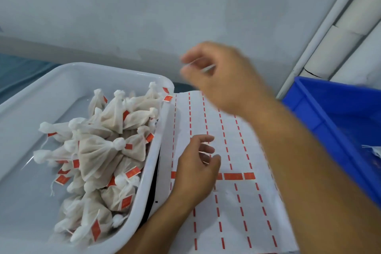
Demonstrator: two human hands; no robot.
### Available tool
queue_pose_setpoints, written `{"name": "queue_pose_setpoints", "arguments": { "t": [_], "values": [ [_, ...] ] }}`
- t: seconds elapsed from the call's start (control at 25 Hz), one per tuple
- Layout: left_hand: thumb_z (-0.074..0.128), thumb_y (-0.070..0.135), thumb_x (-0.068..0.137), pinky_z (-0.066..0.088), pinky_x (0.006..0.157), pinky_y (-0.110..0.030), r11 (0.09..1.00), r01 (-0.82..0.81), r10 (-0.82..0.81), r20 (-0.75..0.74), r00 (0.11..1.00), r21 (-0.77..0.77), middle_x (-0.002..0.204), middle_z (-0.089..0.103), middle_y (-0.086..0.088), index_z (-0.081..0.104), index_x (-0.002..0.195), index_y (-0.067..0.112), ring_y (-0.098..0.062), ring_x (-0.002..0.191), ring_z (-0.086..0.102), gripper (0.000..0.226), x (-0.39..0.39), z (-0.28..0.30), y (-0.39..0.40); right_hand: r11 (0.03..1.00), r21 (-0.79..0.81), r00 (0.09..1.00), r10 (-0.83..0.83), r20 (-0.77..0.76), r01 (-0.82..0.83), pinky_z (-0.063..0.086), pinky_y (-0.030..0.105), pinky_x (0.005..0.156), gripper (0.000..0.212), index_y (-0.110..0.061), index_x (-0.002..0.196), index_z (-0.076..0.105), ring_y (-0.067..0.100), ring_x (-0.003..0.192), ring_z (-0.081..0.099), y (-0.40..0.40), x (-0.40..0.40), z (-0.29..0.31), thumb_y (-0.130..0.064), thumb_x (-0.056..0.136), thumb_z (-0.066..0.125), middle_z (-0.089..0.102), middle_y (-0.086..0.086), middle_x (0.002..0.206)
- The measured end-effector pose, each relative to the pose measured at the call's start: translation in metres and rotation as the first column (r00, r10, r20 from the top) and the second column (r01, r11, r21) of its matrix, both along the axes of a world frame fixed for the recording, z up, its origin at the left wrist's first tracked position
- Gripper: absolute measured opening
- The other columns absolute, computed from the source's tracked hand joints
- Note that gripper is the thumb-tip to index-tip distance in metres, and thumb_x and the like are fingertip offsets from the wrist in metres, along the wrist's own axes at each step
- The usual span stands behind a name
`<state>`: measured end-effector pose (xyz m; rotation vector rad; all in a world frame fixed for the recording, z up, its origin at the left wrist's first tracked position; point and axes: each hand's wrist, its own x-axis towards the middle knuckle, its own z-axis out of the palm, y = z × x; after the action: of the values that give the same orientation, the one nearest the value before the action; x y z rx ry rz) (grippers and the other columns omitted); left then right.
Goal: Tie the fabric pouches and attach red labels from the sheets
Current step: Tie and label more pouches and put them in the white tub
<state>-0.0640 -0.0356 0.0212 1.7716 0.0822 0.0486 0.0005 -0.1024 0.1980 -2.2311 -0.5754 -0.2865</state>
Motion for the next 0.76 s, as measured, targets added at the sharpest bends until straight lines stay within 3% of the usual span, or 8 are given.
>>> {"name": "queue_pose_setpoints", "arguments": {
  "t": [0.08, 0.16, 0.28, 0.36, 0.44, 0.52, 0.64, 0.76],
  "values": [
    [0.076, 0.03, 0.092, 0.05, 0.053, -0.008, 0.997, -0.017, 0.018, -0.012, 1.0, 0.08, 0.099, 0.059, 0.02, 0.051, 0.117, 0.05, -0.003, 0.084, 0.065, 0.041, 0.0, -0.003, 0.002, 0.975, 0.043, 0.974, -0.221, 0.054, 0.219, 0.052, 0.016, 0.08, 0.01, -0.034, 0.101, 0.072, -0.009, 0.077, 0.062, -0.059, 0.027, 0.022, -0.031, 0.092, 0.068, 0.069, -0.023, 0.086],
    [0.078, 0.043, 0.087, 0.048, 0.052, -0.008, 0.957, -0.017, 0.014, 0.015, 1.0, 0.29, 0.093, 0.055, 0.022, 0.043, 0.121, 0.057, -0.004, 0.079, 0.063, 0.05, 0.0, -0.005, 0.004, 0.9, 0.067, 0.902, -0.432, 0.011, 0.43, 0.056, 0.034, 0.086, 0.016, -0.031, 0.105, 0.074, 0.005, 0.084, 0.065, -0.132, 0.048, 0.033, -0.03, 0.09, 0.069, 0.07, -0.017, 0.093],
    [0.077, 0.059, 0.081, 0.045, 0.058, -0.01, 0.863, -0.002, -0.011, 0.023, 1.0, 0.506, 0.097, 0.05, 0.026, 0.033, 0.126, 0.062, 0.0, 0.075, 0.057, 0.063, 0.0, -0.011, 0.01, 0.716, -0.191, 0.712, -0.694, -0.102, 0.671, 0.053, 0.042, 0.09, 0.017, -0.031, 0.106, 0.072, 0.023, 0.1, 0.065, -0.236, 0.056, 0.015, -0.03, 0.089, 0.073, 0.071, -0.003, 0.11],
    [0.077, 0.062, 0.078, 0.052, 0.065, -0.015, 0.823, 0.035, -0.038, -0.005, 0.999, 0.567, 0.105, 0.047, 0.027, 0.03, 0.128, 0.062, -0.001, 0.075, 0.057, 0.069, 0.001, -0.013, 0.011, 0.626, -0.381, 0.599, -0.775, -0.202, 0.68, 0.053, 0.045, 0.09, 0.019, -0.02, 0.109, 0.071, 0.03, 0.104, 0.061, -0.289, 0.049, -0.018, -0.026, 0.091, 0.075, 0.067, 0.008, 0.119],
    [0.077, 0.062, 0.077, 0.06, 0.075, -0.024, 0.812, 0.073, -0.06, -0.041, 0.997, 0.58, 0.108, 0.048, 0.026, 0.031, 0.129, 0.061, -0.004, 0.079, 0.059, 0.07, 0.0, -0.013, 0.011, 0.624, -0.466, 0.499, -0.781, -0.374, 0.628, 0.054, 0.048, 0.087, 0.024, -0.016, 0.111, 0.068, 0.03, 0.103, 0.06, -0.317, 0.032, -0.053, -0.028, 0.092, 0.076, 0.063, 0.008, 0.119],
    [0.077, 0.061, 0.078, 0.062, 0.077, -0.027, 0.807, 0.094, -0.073, -0.06, 0.996, 0.584, 0.105, 0.05, 0.025, 0.033, 0.13, 0.06, -0.004, 0.08, 0.06, 0.068, 0.0, -0.013, 0.01, 0.691, -0.468, 0.433, -0.716, -0.548, 0.552, 0.056, 0.042, 0.079, 0.02, -0.02, 0.112, 0.067, 0.026, 0.099, 0.064, -0.325, 0.016, -0.078, -0.031, 0.095, 0.072, 0.068, 0.006, 0.115],
    [0.078, 0.06, 0.078, 0.061, 0.072, -0.022, 0.819, 0.104, -0.077, -0.072, 0.994, 0.564, 0.096, 0.05, 0.027, 0.035, 0.131, 0.059, -0.003, 0.078, 0.06, 0.067, 0.0, -0.011, 0.012, 0.784, -0.39, 0.431, -0.601, -0.673, 0.483, 0.06, 0.04, 0.079, 0.018, -0.025, 0.114, 0.068, 0.028, 0.101, 0.071, -0.323, 0.01, -0.093, -0.03, 0.097, 0.067, 0.077, 0.006, 0.109],
    [0.078, 0.06, 0.078, 0.059, 0.067, -0.018, 0.823, 0.1, -0.074, -0.069, 0.995, 0.559, 0.093, 0.05, 0.029, 0.035, 0.128, 0.06, -0.005, 0.076, 0.061, 0.066, 0.001, -0.013, 0.012, 0.828, -0.286, 0.443, -0.512, -0.736, 0.483, 0.061, 0.042, 0.081, 0.021, -0.014, 0.113, 0.069, 0.034, 0.093, 0.072, -0.321, 0.009, -0.097, -0.029, 0.099, 0.066, 0.078, 0.008, 0.1]
  ]
}}
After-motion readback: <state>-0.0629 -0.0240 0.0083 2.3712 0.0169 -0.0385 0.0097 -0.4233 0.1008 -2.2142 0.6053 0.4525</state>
